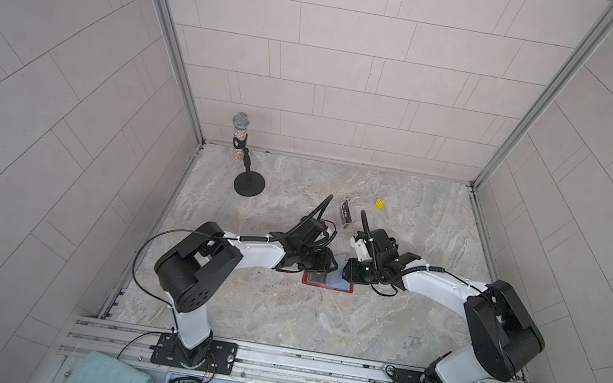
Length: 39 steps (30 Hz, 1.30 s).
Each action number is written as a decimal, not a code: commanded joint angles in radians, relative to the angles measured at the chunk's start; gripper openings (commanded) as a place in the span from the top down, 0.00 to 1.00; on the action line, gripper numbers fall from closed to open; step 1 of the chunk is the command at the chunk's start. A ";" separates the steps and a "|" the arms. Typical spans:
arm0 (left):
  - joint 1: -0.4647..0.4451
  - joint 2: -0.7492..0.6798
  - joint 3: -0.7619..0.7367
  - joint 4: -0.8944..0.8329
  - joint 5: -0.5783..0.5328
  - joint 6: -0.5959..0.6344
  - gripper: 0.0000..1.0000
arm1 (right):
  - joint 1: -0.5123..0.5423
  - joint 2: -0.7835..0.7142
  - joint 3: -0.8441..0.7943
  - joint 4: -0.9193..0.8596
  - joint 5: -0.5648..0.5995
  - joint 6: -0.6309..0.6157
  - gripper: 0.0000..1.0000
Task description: Put the credit cards into the card holder
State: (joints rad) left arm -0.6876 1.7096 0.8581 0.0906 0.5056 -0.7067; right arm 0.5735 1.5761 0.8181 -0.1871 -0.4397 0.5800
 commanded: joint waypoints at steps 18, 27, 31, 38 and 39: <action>-0.002 -0.305 -0.112 -0.213 -0.334 0.116 0.59 | 0.094 0.155 0.124 0.071 -0.048 0.032 0.72; -0.003 -0.236 -0.117 -0.135 -0.222 0.112 0.61 | 0.103 0.197 0.122 0.099 -0.050 0.043 0.76; -0.002 -0.169 -0.121 -0.076 -0.166 0.083 0.68 | 0.103 0.203 0.118 0.107 -0.047 0.050 0.78; -0.003 -0.086 -0.122 -0.046 -0.178 0.066 0.72 | 0.103 0.187 0.102 0.111 -0.034 0.055 0.80; -0.002 -0.075 -0.122 -0.045 -0.177 0.066 0.72 | 0.103 0.182 0.101 0.110 -0.034 0.054 0.80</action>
State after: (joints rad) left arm -0.6876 1.6138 0.7444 0.0177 0.3218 -0.6353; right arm 0.6697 1.7679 0.9302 -0.0742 -0.4908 0.6289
